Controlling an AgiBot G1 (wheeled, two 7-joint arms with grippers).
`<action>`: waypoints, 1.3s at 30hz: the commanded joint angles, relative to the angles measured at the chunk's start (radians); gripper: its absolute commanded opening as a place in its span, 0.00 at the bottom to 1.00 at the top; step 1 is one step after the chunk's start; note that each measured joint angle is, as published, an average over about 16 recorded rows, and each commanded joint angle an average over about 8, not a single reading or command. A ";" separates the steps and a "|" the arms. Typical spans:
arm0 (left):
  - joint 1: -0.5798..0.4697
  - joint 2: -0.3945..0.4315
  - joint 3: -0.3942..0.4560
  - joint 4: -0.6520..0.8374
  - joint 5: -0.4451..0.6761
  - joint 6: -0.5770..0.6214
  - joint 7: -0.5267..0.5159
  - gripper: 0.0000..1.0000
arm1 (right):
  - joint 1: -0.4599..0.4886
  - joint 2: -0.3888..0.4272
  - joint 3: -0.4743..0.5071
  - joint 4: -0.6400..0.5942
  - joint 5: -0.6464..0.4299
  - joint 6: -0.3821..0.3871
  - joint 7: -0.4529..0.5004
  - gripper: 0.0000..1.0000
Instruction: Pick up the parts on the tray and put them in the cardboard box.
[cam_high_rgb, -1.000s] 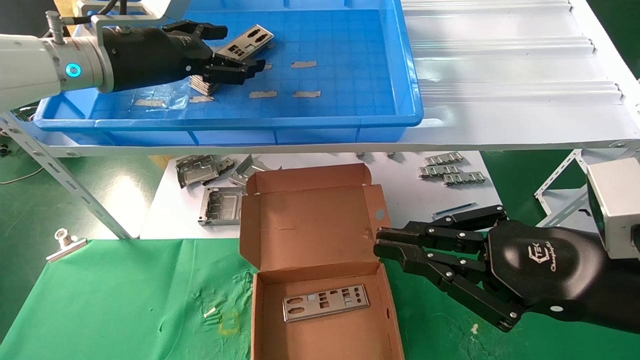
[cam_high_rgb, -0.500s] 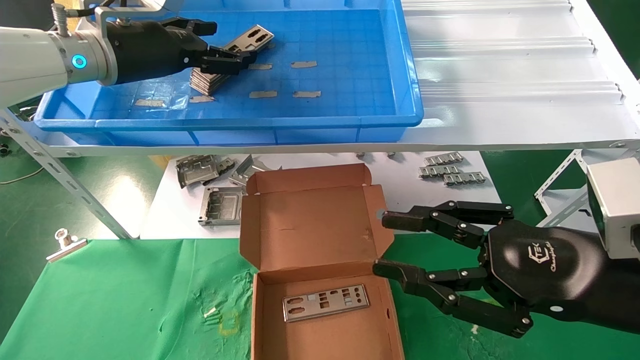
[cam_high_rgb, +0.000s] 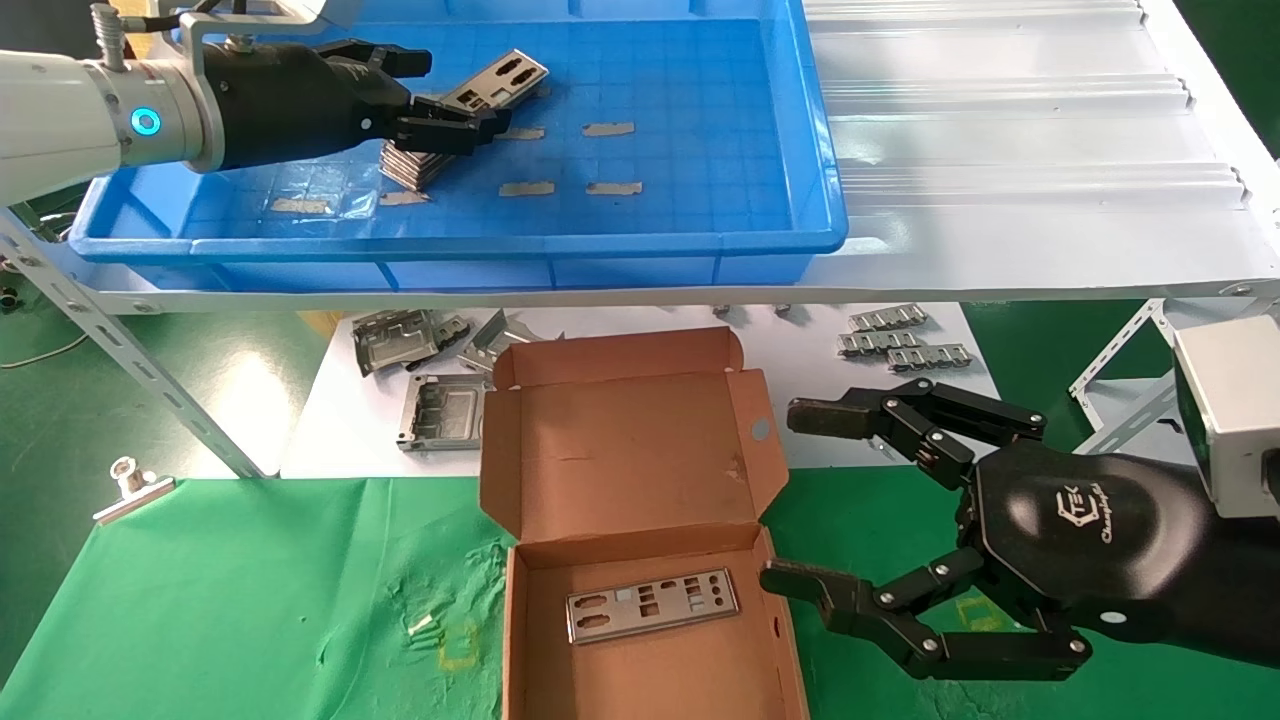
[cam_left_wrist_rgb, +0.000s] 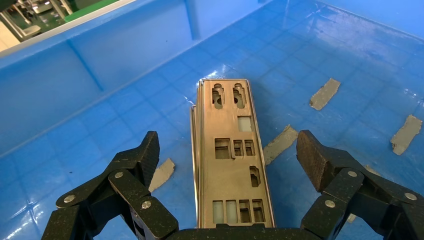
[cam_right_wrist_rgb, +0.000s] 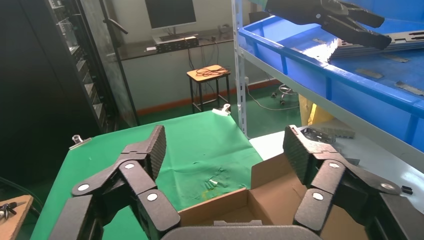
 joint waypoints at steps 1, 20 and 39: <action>-0.001 0.000 0.002 -0.001 0.002 0.001 0.003 0.54 | 0.000 0.000 0.000 0.000 0.000 0.000 0.000 1.00; 0.000 0.005 0.003 0.002 0.004 0.001 -0.001 0.00 | 0.000 0.000 0.000 0.000 0.000 0.000 0.000 1.00; 0.003 0.005 0.001 -0.006 0.001 -0.006 0.015 0.00 | 0.000 0.000 0.000 0.000 0.000 0.000 0.000 1.00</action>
